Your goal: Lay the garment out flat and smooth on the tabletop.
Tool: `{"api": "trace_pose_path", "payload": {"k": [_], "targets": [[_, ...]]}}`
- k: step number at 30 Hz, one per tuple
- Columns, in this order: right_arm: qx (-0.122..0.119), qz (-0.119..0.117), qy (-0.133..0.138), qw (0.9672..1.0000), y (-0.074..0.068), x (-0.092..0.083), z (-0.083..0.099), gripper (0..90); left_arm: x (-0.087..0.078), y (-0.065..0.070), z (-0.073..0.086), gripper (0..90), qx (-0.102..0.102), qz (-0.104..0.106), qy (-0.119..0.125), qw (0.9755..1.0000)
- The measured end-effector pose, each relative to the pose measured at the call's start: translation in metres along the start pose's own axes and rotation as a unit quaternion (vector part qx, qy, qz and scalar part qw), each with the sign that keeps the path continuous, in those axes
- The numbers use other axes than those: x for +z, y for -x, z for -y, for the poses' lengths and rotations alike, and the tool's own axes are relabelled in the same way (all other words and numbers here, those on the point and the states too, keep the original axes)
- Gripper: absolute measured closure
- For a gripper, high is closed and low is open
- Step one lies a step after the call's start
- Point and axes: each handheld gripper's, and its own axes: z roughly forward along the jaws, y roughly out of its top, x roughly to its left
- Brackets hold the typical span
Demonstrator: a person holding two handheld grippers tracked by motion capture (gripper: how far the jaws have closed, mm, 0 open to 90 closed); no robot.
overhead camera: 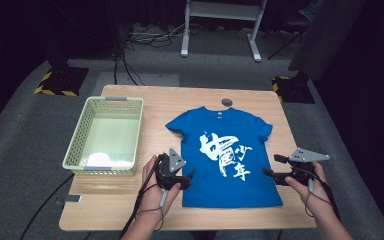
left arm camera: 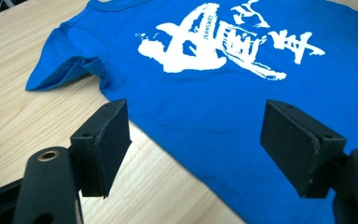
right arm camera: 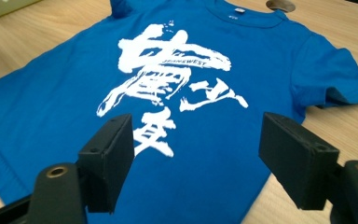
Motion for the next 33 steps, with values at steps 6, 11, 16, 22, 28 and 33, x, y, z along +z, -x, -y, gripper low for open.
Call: {"api": "trace_pose_path", "payload": {"k": [6, 11, 16, 22, 28, 33], "targets": [[-0.016, -0.003, -0.009, 0.9998, -0.002, -0.011, 0.002, 24.6, -0.013, 0.000, 0.008, 22.8, -0.001, -0.003, -0.001, 1.0000], [-0.022, 0.004, -0.014, 0.9997, -0.004, -0.020, 0.008, 24.3, -0.023, -0.005, 0.020, 22.1, -0.004, -0.007, -0.004, 1.0000], [-0.016, 0.010, -0.022, 0.9996, -0.003, -0.029, 0.020, 23.8, -0.034, -0.011, 0.032, 21.9, -0.012, -0.016, -0.008, 0.9998], [-0.009, 0.021, -0.029, 0.9993, 0.003, -0.035, 0.034, 23.4, -0.044, -0.017, 0.046, 21.6, -0.014, -0.020, -0.012, 0.9996], [0.002, 0.029, -0.035, 0.9990, 0.009, -0.037, 0.047, 23.4, -0.047, -0.022, 0.059, 21.3, -0.018, -0.021, -0.018, 0.9995], [0.009, 0.034, -0.037, 0.9987, 0.013, -0.037, 0.056, 23.4, -0.047, -0.028, 0.070, 21.2, -0.020, -0.021, -0.026, 0.9993]]}}
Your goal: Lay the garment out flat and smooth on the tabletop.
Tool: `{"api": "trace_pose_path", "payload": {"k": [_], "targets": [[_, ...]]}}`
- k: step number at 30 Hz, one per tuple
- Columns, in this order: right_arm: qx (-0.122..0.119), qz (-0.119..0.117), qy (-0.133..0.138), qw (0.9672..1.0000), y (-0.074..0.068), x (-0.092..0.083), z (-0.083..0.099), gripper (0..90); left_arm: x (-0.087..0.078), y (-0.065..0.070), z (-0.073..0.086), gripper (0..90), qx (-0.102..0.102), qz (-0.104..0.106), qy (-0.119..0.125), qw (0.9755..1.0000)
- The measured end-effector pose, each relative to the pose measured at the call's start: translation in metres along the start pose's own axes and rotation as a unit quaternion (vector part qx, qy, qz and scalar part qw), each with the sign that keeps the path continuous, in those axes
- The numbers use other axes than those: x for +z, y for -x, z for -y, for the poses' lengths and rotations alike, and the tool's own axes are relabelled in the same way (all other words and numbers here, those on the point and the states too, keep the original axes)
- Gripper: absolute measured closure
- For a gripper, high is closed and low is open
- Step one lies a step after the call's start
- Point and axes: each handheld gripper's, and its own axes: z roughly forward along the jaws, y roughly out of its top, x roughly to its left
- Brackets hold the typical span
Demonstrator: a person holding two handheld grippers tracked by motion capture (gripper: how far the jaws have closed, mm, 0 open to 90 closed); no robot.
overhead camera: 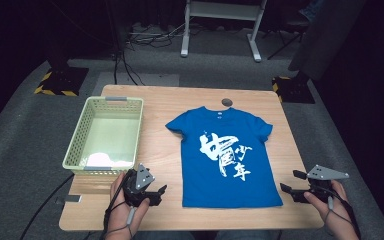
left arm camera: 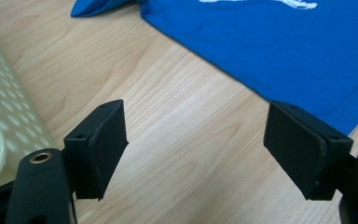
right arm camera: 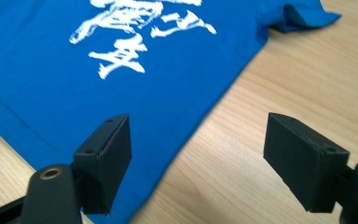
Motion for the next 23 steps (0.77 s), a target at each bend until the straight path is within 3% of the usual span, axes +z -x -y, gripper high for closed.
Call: {"api": "trace_pose_path", "payload": {"k": [6, 14, 18, 20, 23], "targets": [[0.023, 0.005, -0.009, 0.9997, 0.009, 0.007, 0.021, 23.4, 0.006, -0.012, 0.016, 21.0, 0.002, -0.003, -0.006, 1.0000], [0.042, 0.016, -0.016, 0.9989, 0.016, 0.014, 0.036, 22.9, 0.013, -0.025, 0.036, 20.6, -0.011, -0.006, -0.024, 0.9996], [0.055, 0.027, -0.017, 0.9980, 0.021, 0.019, 0.047, 22.2, 0.016, -0.031, 0.046, 20.5, -0.027, -0.010, -0.033, 0.9990], [0.054, 0.034, -0.011, 0.9979, 0.021, 0.019, 0.049, 22.3, 0.017, -0.032, 0.049, 20.4, -0.033, -0.008, -0.033, 0.9989], [0.047, 0.039, -0.013, 0.9980, 0.021, 0.019, 0.050, 21.5, 0.016, -0.038, 0.052, 18.4, -0.057, -0.005, -0.034, 0.9978]]}}
